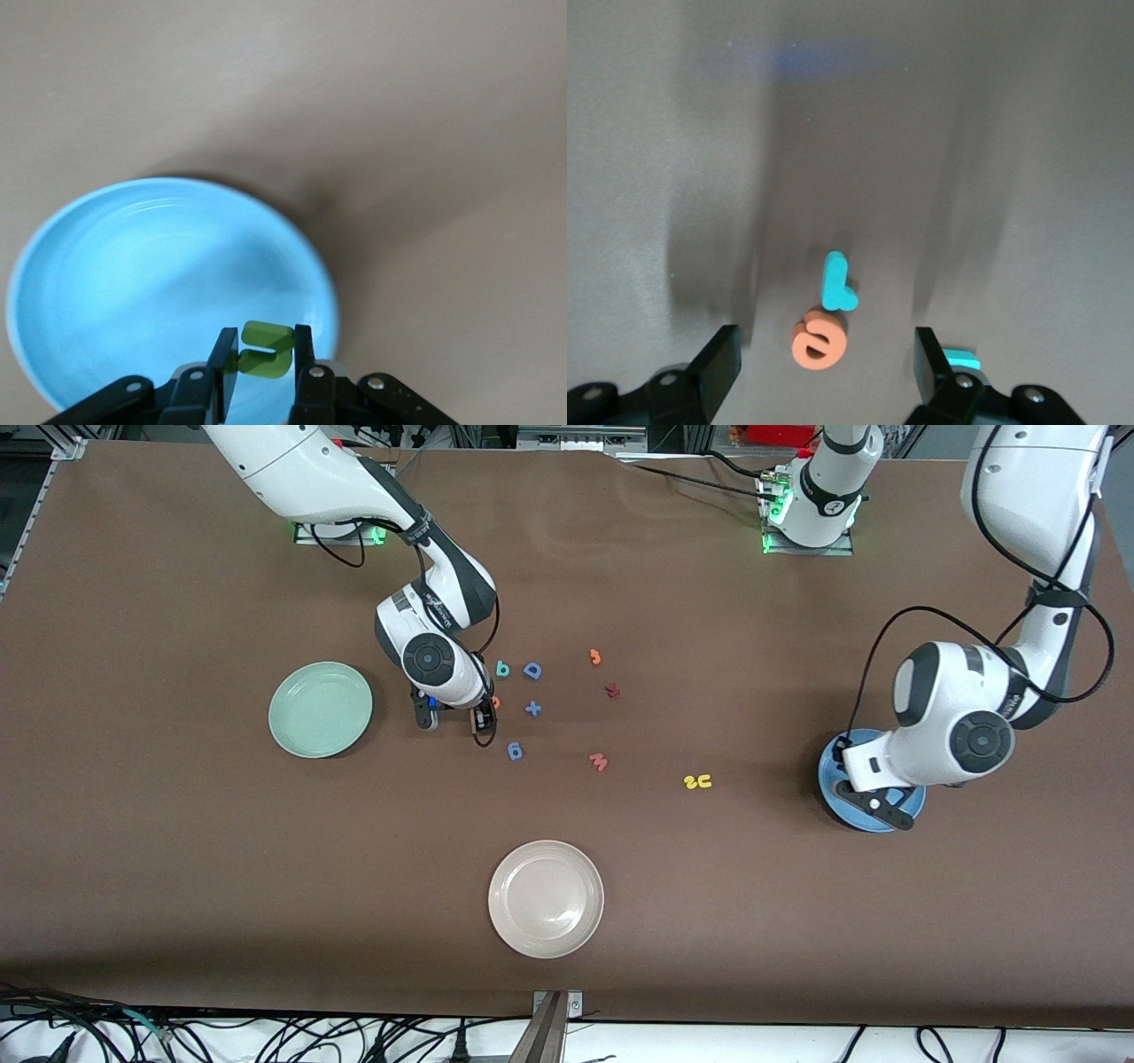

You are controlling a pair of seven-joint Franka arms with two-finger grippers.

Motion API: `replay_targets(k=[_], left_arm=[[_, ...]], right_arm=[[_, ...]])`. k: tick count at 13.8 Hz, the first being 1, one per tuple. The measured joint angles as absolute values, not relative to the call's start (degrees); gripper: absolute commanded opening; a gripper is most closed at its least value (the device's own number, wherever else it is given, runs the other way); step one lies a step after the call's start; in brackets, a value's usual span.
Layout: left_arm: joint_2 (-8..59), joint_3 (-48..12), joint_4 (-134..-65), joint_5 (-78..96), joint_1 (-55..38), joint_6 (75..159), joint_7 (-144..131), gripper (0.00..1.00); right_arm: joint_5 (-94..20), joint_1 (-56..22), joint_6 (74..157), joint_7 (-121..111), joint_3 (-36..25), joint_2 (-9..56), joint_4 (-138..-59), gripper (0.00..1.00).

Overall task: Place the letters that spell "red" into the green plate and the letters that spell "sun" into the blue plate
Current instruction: 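Place the green u on the blue plate with the left gripper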

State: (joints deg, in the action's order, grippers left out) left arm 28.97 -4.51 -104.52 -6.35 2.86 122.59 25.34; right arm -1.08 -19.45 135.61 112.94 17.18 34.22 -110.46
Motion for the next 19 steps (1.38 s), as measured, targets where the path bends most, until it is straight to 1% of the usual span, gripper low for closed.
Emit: replay_targets(k=[1,2,3,4,5,8,9,10,11,12,15,17,19], left_arm=[[29.6,-4.5,-104.5,-7.9,4.0,124.1,26.0,0.34],[30.3,-4.5,-104.6,-8.8,4.9,125.5,26.3,0.78],[31.0,-4.5,-104.6,-9.1,5.4,126.5,26.4,1.0],[31.5,-4.6,-104.6,-9.1,5.6,127.2,26.5,1.0],[31.6,-4.6,-104.6,-9.1,5.7,127.5,26.5,1.0],[30.8,-4.8,-103.5,-9.1,5.7,127.1,26.6,1.0],[29.9,-4.8,-103.0,-9.1,5.7,125.8,26.6,1.0],[28.7,-4.9,-102.5,-9.1,5.7,124.1,26.6,1.0],[27.2,-5.0,-101.7,-9.1,5.7,122.1,26.6,1.0],[25.7,-5.3,-100.8,-9.1,5.6,119.9,26.5,1.0],[22.7,-6.1,-96.0,-5.3,5.5,112.9,26.1,1.0],[22.2,-6.4,-92.5,-1.7,5.4,108.9,24.1,1.0],[22.2,-8.5,-91.3,-0.8,5.5,107.5,18.6,1.0]], right_arm=[[-1.1,-19.5,136.3,112.9,17.2,34.2,-110.6,0.79],[-1.1,-19.5,136.9,113.0,17.2,34.2,-110.8,0.79],[-1.1,-19.5,137.2,113.0,17.2,34.2,-111.0,0.79],[-1.1,-19.5,137.4,113.0,17.2,34.2,-111.2,0.8],[-1.1,-19.5,137.5,113.0,17.2,34.2,-111.4,0.77],[-1.1,-19.5,139.0,113.1,17.2,34.1,-112.2,0.56],[-1.1,-19.5,139.5,113.1,17.2,34.1,-112.3,0.44],[-1.1,-19.5,139.6,113.1,17.2,34.0,-112.3,0.29],[-1.0,-19.5,139.6,113.1,17.2,34.0,-112.3,0.19],[-1.0,-19.5,139.8,113.1,17.2,33.9,-112.3,0.13],[-1.0,-19.5,139.8,113.1,17.2,33.4,-112.5,0.02],[-1.0,-19.6,139.9,113.0,17.2,33.1,-112.5,0.02],[-1.0,-19.6,138.4,112.2,17.1,32.7,-112.4,0.02]])
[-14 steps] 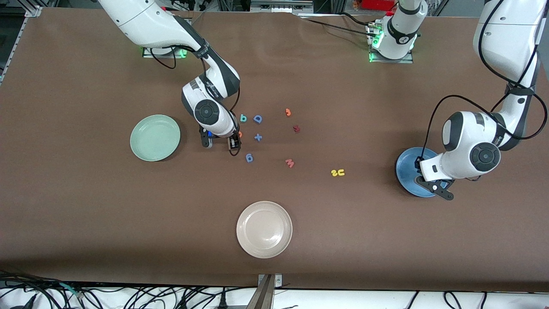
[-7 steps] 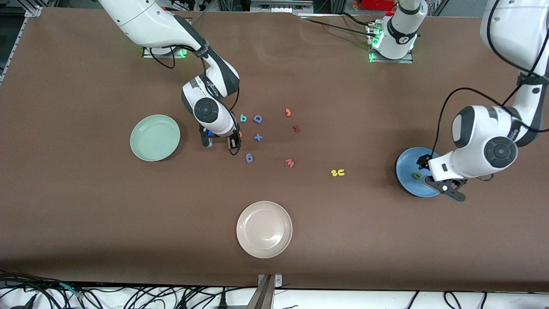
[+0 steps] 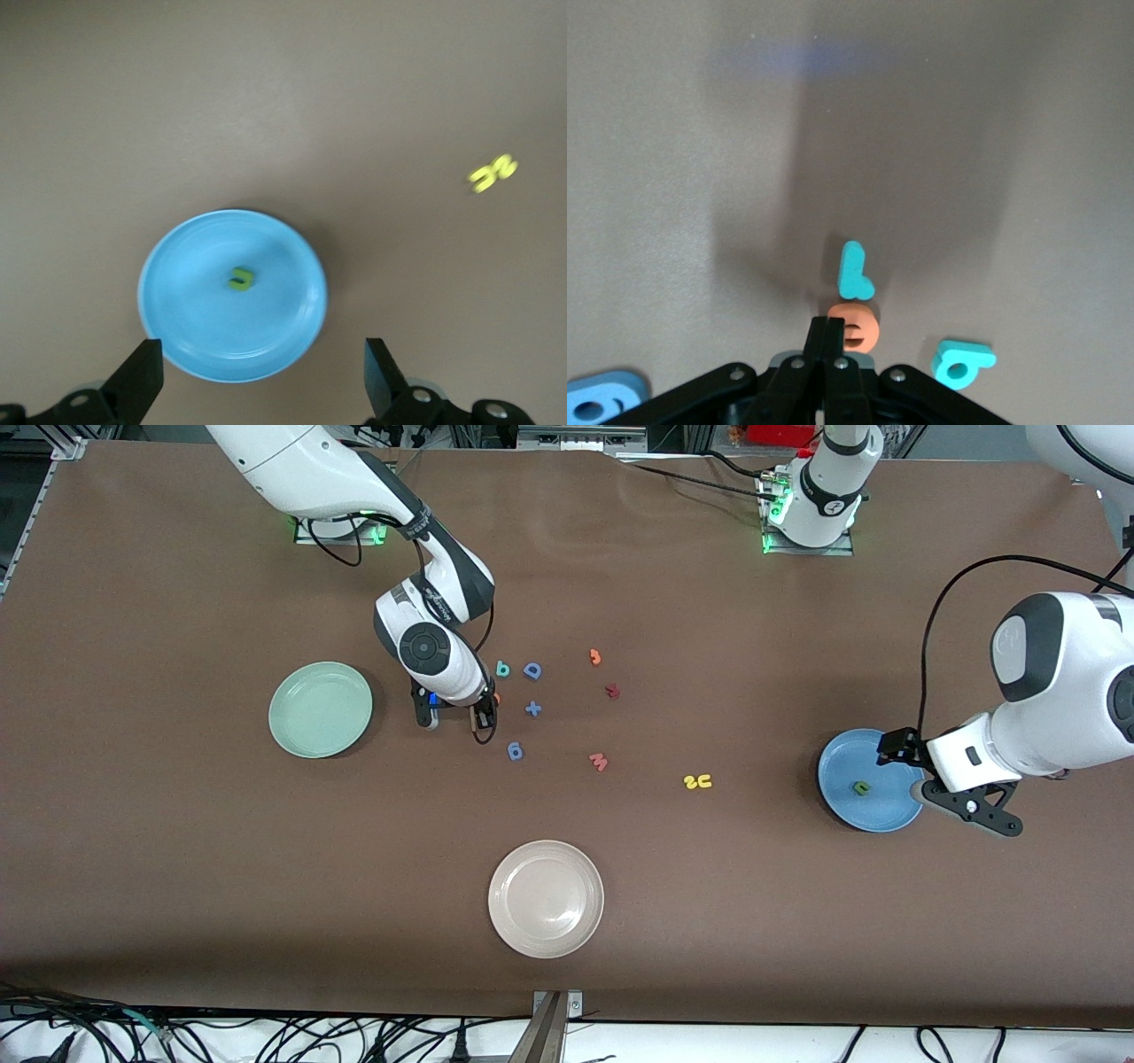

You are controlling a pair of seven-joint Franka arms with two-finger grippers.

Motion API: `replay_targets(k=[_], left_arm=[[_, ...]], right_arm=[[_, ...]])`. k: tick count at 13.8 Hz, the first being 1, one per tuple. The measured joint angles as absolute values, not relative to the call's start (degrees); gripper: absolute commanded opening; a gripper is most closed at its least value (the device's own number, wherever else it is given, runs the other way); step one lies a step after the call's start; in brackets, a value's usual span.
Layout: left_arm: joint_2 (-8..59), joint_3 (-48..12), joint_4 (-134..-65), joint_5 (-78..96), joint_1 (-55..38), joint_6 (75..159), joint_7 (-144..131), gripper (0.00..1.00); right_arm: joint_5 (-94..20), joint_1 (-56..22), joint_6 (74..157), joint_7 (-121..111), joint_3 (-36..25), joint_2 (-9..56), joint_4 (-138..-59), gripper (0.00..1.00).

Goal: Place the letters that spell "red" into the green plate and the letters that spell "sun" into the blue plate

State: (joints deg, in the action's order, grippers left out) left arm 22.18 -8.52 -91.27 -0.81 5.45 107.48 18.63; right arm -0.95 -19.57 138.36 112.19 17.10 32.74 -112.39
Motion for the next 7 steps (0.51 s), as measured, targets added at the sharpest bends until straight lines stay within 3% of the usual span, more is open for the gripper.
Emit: replay_targets(k=[7], left_arm=[[22.2,-11.9,-91.0,-0.8,5.2,106.3,10.2,1.0]], right_arm=[[-2.1,-14.4,119.8,102.6,16.0,24.1,-108.3,0.02]])
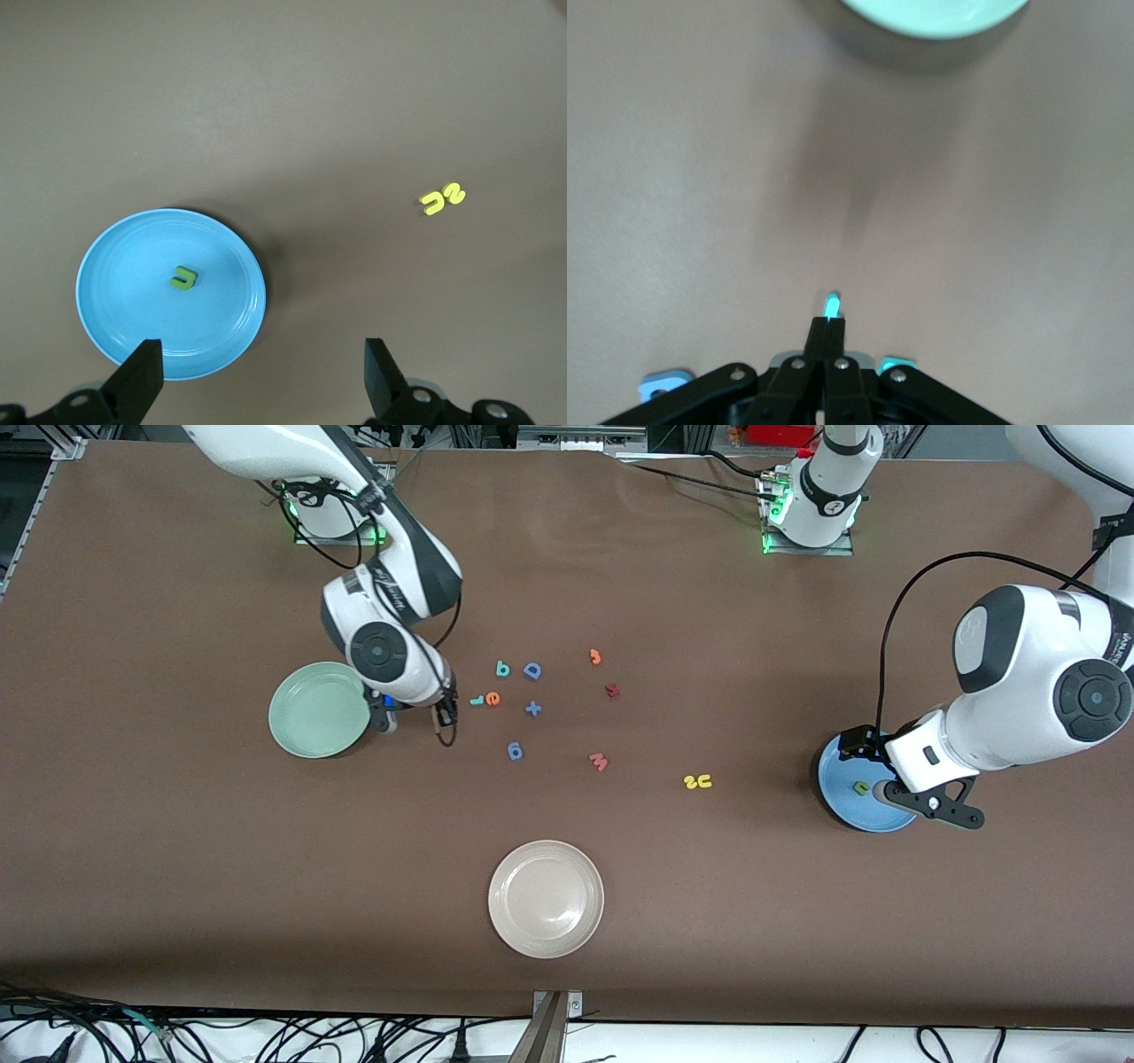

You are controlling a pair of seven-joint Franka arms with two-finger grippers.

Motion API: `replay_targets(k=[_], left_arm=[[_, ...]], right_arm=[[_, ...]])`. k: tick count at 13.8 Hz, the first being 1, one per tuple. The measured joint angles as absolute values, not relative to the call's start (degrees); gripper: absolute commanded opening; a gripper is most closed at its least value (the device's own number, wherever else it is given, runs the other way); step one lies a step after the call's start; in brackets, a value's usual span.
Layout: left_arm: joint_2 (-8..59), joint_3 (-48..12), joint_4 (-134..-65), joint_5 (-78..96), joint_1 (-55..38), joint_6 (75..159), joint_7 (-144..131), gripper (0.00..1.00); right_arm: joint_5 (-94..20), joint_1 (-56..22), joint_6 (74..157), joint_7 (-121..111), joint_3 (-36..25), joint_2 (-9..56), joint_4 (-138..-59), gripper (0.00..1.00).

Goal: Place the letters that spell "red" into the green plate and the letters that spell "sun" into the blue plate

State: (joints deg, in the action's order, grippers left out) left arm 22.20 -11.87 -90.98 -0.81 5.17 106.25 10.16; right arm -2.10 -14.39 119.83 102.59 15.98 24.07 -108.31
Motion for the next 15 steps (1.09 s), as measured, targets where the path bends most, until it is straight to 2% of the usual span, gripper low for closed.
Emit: replay_targets(k=[2,3,4,10,15], left_arm=[[22.2,-12.1,-90.4,-0.8,4.1,106.3,6.5,1.0],[22.3,-12.2,-90.4,-0.8,3.3,106.3,4.3,1.0],[22.6,-12.2,-90.4,-0.8,2.7,106.3,2.8,1.0],[25.0,-12.2,-90.3,-0.8,1.4,109.3,0.1,1.0],[30.0,-12.2,-90.4,-0.8,-2.1,116.4,-4.5,1.0]], right_arm=[[-3.3,-14.0,119.7,101.9,16.1,23.9,-108.3,0.04],[-3.6,-14.1,119.9,101.9,16.3,24.1,-108.4,0.36],[-3.8,-14.3,120.4,101.9,16.7,24.5,-108.4,0.99],[-4.1,-16.1,123.1,103.9,18.0,26.5,-108.7,0.98],[-4.2,-18.7,130.2,107.6,18.0,29.9,-109.2,0.94]])
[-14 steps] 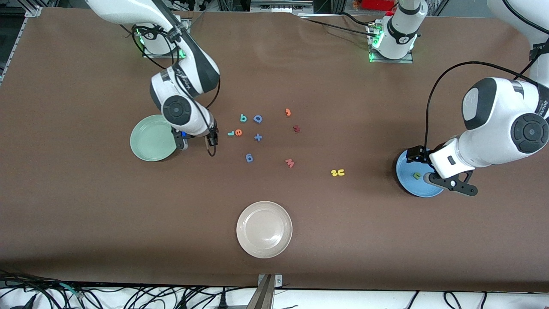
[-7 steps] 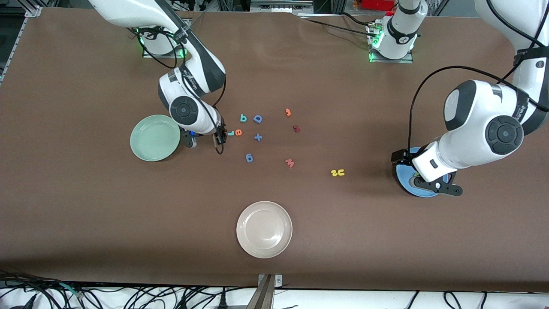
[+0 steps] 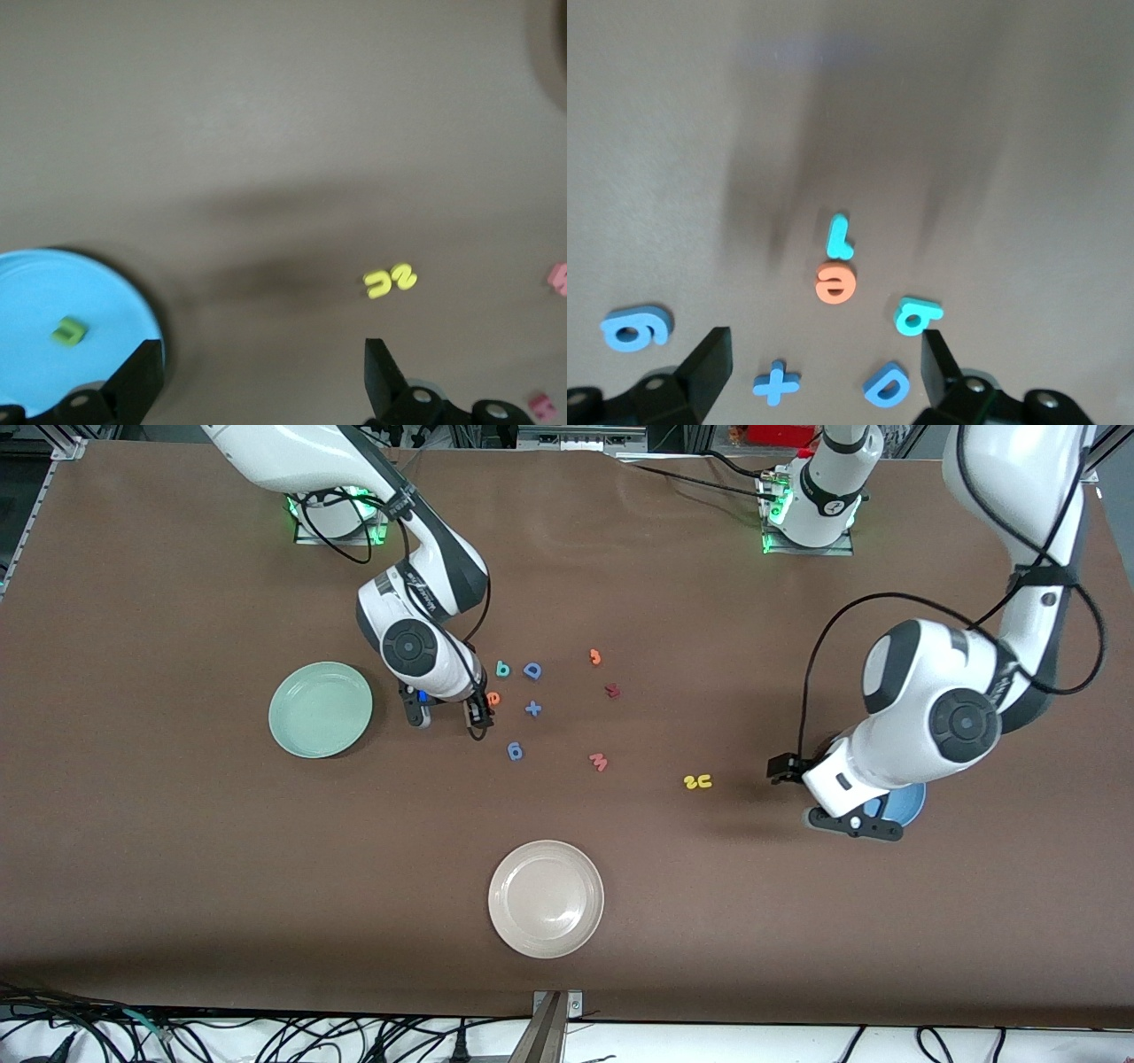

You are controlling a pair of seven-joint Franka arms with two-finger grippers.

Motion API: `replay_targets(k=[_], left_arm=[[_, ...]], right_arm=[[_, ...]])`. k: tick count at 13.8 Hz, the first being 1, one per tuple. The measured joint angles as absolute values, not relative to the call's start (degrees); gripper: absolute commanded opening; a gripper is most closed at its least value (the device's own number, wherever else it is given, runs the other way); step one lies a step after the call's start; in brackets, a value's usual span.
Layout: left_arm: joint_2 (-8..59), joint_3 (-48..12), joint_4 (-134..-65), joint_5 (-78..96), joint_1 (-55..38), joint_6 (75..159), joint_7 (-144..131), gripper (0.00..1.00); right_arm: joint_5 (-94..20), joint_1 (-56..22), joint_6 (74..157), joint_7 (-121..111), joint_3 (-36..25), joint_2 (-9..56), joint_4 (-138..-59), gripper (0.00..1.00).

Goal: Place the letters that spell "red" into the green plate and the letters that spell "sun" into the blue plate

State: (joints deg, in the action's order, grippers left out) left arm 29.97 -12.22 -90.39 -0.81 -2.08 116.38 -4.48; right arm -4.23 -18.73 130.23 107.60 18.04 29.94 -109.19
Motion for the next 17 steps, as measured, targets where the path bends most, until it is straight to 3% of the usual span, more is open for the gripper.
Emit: replay_targets(k=[8,14,17], left_arm=[[34.2,-12.1,-90.4,-3.1,-4.5,121.1,-7.0,1.0],[39.1,-12.1,-90.4,-5.9,-8.2,126.7,-14.0,1.0],[40.7,-12.1,-90.4,-10.7,-9.0,127.0,-17.5,1.0]], right_arm=[[-3.2,-19.3,136.6,108.2,17.9,32.2,-113.3,0.87],[-3.1,-19.3,139.3,108.2,17.9,32.2,-114.7,0.72],[-3.1,-19.4,140.6,108.2,17.9,32.7,-114.8,0.72]])
